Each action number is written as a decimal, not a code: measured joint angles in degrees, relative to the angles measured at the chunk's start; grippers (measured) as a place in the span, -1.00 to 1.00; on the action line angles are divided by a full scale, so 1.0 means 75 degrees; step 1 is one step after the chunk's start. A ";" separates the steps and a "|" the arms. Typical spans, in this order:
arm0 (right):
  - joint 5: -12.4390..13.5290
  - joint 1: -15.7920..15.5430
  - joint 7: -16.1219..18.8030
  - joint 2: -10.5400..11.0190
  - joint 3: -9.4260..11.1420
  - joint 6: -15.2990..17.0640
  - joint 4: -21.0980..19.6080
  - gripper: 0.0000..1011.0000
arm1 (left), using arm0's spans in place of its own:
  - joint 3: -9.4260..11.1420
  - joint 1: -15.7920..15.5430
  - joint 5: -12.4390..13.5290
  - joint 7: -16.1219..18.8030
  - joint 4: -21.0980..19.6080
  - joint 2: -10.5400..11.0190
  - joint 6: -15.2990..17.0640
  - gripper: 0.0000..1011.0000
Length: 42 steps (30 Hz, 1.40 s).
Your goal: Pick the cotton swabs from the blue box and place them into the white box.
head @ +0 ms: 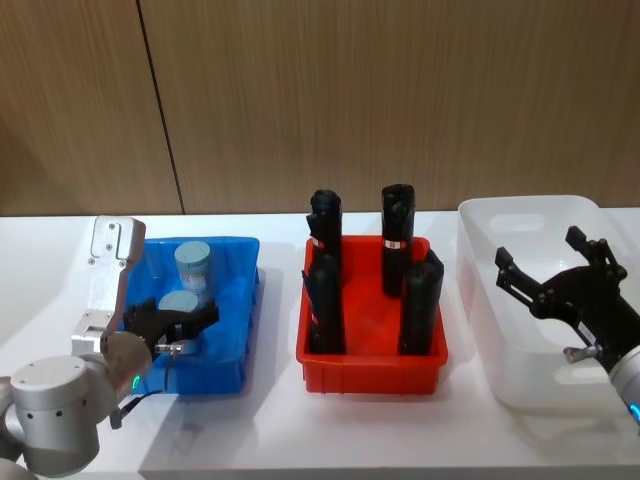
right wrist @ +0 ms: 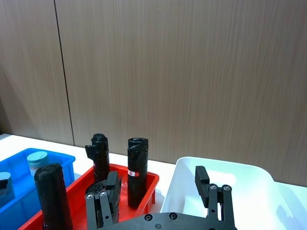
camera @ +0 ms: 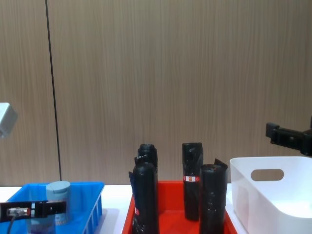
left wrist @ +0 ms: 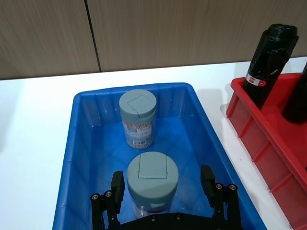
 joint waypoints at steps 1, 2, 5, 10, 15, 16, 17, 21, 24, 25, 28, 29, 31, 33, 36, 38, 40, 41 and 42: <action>0.0000 0.0000 0.0000 0.0000 0.0000 0.0000 0.0000 0.98 | 0.0001 -0.0022 -0.0001 0.0000 0.0036 -0.0015 0.0008 0.99; 0.0000 0.0000 0.0000 0.0000 0.0000 0.0000 0.0000 0.98 | 0.0001 -0.0045 -0.0001 0.0000 0.0072 -0.0031 0.0019 0.99; 0.0000 0.0000 0.0000 0.0000 0.0000 0.0000 0.0000 0.98 | 0.0003 -0.0139 0.0007 0.0000 0.0222 -0.0091 0.0051 0.99; 0.0000 0.0000 0.0000 0.0000 0.0000 0.0000 0.0000 0.98 | 0.0007 -0.0268 0.0082 0.0003 0.0419 -0.0168 0.0114 0.99; 0.0000 0.0000 0.0000 0.0000 0.0000 0.0000 0.0000 0.98 | 0.0011 -0.0427 0.0196 0.0011 0.0642 -0.0252 0.0201 0.99; 0.0000 0.0000 0.0000 0.0000 0.0000 0.0000 0.0000 0.98 | 0.0011 -0.0450 0.0216 0.0011 0.0672 -0.0264 0.0216 0.99; 0.0000 0.0000 0.0000 0.0000 0.0000 0.0000 0.0000 0.98 | 0.0012 -0.0489 0.0247 0.0011 0.0725 -0.0286 0.0240 0.99; 0.0000 0.0000 0.0000 0.0000 0.0000 0.0000 0.0000 0.98 | 0.0015 -0.0596 0.0320 0.0008 0.0886 -0.0341 0.0294 0.99; 0.0000 0.0000 0.0000 0.0000 0.0000 0.0000 0.0000 0.98 | 0.0018 -0.0679 0.0374 -0.0019 0.1018 -0.0384 0.0330 0.99; 0.0000 0.0000 0.0000 0.0000 0.0000 0.0000 0.0000 0.98 | 0.0019 -0.0703 0.0385 -0.0029 0.1047 -0.0393 0.0337 0.98; 0.0000 0.0000 0.0000 0.0000 0.0000 0.0000 0.0000 0.98 | 0.0025 -0.0768 0.0429 -0.0074 0.1168 -0.0433 0.0364 0.87; 0.0000 0.0000 0.0000 0.0000 0.0000 0.0000 0.0000 0.98 | 0.0028 -0.0798 0.0441 -0.0093 0.1219 -0.0451 0.0374 0.79; 0.0000 0.0000 0.0000 0.0000 0.0000 0.0000 0.0000 0.98 | 0.0032 -0.0830 0.0456 -0.0110 0.1274 -0.0472 0.0380 0.73; 0.0000 0.0000 0.0000 0.0000 0.0000 0.0000 0.0000 0.98 | 0.0037 -0.0866 0.0475 -0.0133 0.1337 -0.0499 0.0381 0.60; 0.0000 0.0000 0.0000 0.0000 0.0000 0.0000 0.0000 0.98 | 0.0044 -0.0903 0.0495 -0.0157 0.1399 -0.0530 0.0377 0.45; 0.0000 0.0000 0.0000 0.0000 0.0000 0.0000 0.0000 0.98 | 0.0050 -0.0917 0.0516 -0.0175 0.1419 -0.0547 0.0363 0.37; 0.0000 0.0000 0.0000 0.0000 0.0000 0.0000 0.0000 0.98 | 0.0054 -0.0921 0.0531 -0.0182 0.1421 -0.0555 0.0355 0.32; 0.0000 0.0000 0.0000 0.0000 0.0000 0.0000 0.0000 0.98 | 0.0056 -0.0922 0.0535 -0.0184 0.1422 -0.0558 0.0353 0.32; 0.0000 0.0000 0.0000 0.0000 0.0000 0.0000 0.0000 0.98 | 0.0059 -0.0922 0.0545 -0.0187 0.1421 -0.0562 0.0346 0.32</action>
